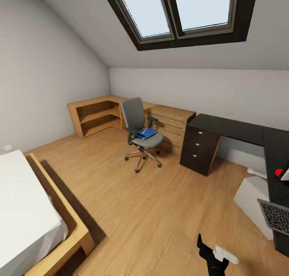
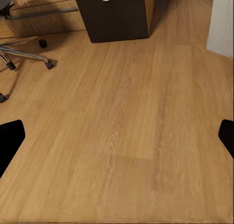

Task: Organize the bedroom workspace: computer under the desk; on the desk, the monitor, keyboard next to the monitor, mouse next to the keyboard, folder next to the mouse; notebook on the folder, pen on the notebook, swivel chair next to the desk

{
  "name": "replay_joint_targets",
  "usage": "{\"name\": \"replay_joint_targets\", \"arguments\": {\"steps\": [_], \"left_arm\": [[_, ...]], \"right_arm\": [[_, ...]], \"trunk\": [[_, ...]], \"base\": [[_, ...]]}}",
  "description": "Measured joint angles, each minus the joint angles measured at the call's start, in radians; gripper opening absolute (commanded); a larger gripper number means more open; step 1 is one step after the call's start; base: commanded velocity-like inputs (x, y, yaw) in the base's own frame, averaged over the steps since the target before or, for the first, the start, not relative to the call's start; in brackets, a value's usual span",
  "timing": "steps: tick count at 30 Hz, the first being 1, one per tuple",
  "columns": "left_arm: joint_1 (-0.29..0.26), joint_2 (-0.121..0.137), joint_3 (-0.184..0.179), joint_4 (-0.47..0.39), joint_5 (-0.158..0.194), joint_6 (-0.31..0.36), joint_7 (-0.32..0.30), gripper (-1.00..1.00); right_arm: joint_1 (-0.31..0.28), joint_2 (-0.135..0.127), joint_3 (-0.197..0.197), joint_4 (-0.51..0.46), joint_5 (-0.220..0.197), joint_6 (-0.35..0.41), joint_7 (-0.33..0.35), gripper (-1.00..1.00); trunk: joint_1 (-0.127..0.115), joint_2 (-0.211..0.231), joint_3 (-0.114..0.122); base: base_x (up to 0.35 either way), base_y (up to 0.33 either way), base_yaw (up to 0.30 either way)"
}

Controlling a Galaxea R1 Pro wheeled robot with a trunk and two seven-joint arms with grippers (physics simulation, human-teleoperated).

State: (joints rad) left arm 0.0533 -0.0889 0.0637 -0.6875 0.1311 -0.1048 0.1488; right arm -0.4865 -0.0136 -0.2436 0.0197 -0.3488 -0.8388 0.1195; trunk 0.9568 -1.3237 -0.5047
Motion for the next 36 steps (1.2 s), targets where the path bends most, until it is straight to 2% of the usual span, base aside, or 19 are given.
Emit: {"name": "replay_joint_targets", "arguments": {"steps": [8, 19, 36], "left_arm": [[0.0, 0.0, 0.0, 0.0, 0.0, 0.0, 0.0, 1.0], [0.0, 0.0, 0.0, 0.0, 0.0, 0.0, 0.0, 1.0], [0.0, 0.001, 0.001, 0.001, -0.001, -0.002, -0.004, 1.0]], "right_arm": [[0.001, 0.0, 0.0, 0.0, 0.001, 0.0, 0.0, 1.0], [0.0, 0.0, 0.0, 0.0, 0.001, 0.0, 0.001, 1.0], [0.001, 0.0, 0.0, 0.0, 0.001, 0.0, 0.002, 1.0]], "trunk": [[-0.031, 0.056, 0.035], [-0.074, 0.133, 0.084], [-0.074, 0.133, 0.105]], "base": [[-0.285, 0.02, -0.184], [-0.023, 0.001, -0.19], [-0.012, -0.001, -0.2]]}}
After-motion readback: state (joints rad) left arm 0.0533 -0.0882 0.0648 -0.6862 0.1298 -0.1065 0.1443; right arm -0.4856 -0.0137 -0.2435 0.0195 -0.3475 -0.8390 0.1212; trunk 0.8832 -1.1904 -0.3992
